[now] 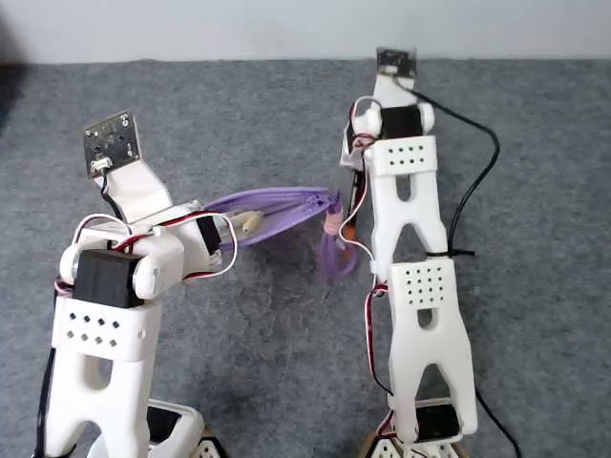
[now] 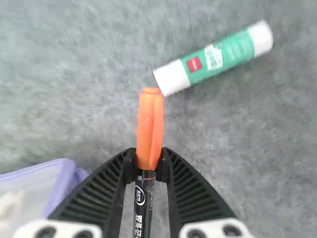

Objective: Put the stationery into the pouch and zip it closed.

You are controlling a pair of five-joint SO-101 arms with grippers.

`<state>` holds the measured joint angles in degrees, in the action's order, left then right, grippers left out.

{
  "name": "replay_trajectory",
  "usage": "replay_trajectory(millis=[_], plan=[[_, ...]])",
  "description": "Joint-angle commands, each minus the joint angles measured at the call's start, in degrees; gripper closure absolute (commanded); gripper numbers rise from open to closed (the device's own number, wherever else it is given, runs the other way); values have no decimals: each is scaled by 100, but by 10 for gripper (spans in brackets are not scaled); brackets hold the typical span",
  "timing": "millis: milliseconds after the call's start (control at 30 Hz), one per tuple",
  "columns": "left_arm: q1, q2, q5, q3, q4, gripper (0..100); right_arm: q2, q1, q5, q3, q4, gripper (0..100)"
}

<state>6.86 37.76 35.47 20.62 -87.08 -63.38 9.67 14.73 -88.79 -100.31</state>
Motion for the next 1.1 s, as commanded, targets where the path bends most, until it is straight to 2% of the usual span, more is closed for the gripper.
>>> replay_trajectory(millis=[0,200,367,533,1067], plan=[[0,0,62,-163,105,989,1376,31,-114,730,-295,992],[0,0,62,-163,132,989,3749,277,-79,3429,-251,992],[26,0,62,-163,132,989,5200,409,-70,4545,-233,992],[44,-9,62,-154,132,989,6158,708,-70,4686,-233,991],[44,0,62,13,132,989,8242,2589,369,4703,-22,991]])
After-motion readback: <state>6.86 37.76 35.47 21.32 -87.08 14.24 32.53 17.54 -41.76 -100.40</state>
